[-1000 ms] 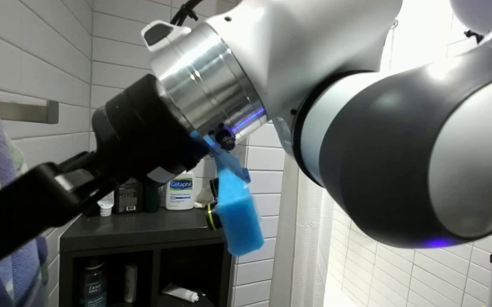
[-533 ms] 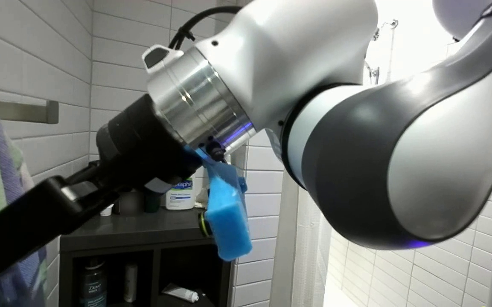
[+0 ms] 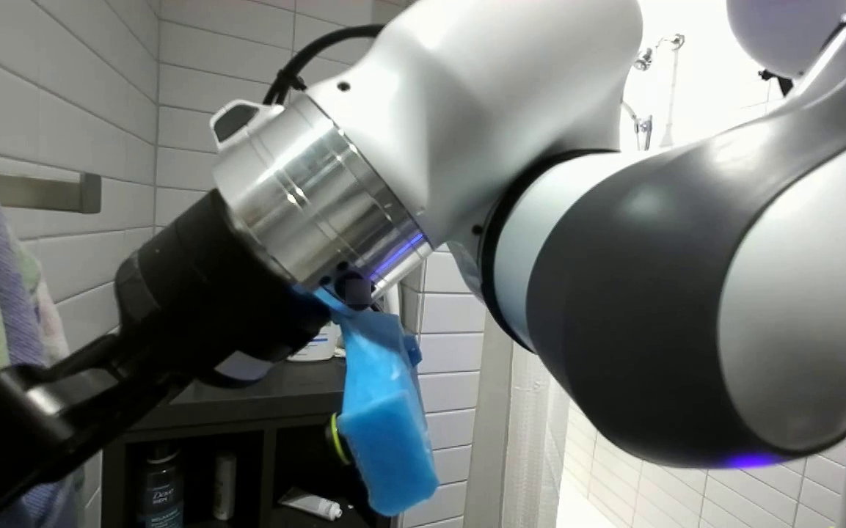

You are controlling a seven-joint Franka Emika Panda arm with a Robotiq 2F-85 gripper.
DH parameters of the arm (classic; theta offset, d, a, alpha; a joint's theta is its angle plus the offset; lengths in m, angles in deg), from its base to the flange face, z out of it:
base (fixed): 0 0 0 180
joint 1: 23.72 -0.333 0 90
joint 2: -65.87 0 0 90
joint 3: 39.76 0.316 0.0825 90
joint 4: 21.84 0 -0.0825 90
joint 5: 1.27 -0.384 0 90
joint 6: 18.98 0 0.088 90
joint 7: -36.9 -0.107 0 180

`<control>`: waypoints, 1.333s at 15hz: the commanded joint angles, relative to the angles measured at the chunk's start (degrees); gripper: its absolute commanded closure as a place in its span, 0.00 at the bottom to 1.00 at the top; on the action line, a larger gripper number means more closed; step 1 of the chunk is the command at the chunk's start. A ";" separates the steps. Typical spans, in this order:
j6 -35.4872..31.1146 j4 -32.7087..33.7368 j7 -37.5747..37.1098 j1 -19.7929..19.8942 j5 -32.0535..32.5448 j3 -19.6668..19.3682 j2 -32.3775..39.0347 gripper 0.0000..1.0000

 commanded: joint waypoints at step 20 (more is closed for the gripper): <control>-1.24 0.10 -0.91 4.28 0.82 1.76 0.22 1.00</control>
